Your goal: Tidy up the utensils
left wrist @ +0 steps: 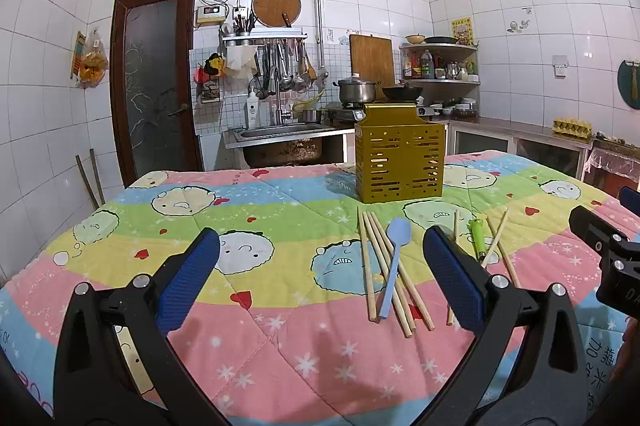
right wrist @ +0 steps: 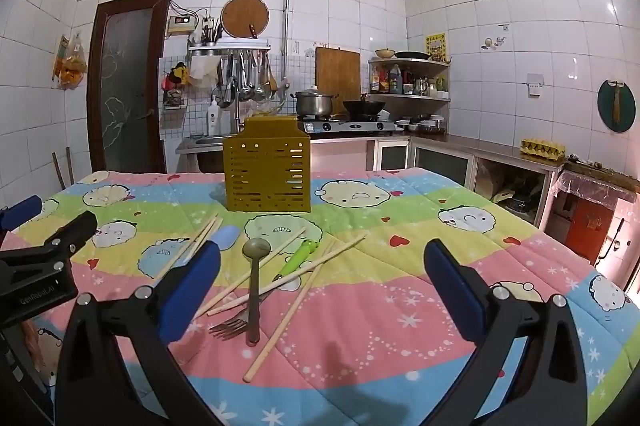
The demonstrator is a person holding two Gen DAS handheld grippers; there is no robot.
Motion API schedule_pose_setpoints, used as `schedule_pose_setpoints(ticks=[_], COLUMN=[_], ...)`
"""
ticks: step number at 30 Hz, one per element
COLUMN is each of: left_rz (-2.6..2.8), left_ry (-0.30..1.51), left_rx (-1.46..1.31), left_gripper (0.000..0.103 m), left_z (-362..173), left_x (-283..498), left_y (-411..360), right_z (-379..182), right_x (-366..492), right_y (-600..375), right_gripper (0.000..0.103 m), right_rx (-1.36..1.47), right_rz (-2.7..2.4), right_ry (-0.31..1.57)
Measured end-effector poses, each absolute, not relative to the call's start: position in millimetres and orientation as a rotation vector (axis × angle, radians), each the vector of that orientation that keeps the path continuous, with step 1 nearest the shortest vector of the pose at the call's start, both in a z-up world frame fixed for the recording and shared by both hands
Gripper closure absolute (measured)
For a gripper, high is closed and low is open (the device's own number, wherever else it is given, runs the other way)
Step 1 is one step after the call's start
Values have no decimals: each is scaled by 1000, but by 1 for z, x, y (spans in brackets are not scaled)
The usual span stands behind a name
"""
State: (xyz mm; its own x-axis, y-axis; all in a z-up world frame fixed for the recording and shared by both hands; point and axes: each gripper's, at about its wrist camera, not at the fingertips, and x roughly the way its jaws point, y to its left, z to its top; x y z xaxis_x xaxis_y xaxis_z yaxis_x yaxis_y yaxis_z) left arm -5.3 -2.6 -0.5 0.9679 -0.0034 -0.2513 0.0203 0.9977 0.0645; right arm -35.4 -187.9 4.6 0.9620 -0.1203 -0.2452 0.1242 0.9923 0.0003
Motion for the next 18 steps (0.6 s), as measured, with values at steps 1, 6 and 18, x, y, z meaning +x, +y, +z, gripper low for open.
schedule_pose_setpoints(ticks=[1,6,18], left_rz=[-12,-12,-10], left_ry=[254,254,252], left_rx=[67,66,67], left_gripper=[5,5,5], left_z=[-1,0,1], left_x=[-6,-5,-6], left_y=[-3,-2,-2], right_z=[5,4,5], right_x=[-36,-35,-37], right_y=[-188,-188,-189], right_gripper=[4,4,4], right_rx=[15,15,13], right_rz=[-124,-124,-130], right_ry=[247,246,239])
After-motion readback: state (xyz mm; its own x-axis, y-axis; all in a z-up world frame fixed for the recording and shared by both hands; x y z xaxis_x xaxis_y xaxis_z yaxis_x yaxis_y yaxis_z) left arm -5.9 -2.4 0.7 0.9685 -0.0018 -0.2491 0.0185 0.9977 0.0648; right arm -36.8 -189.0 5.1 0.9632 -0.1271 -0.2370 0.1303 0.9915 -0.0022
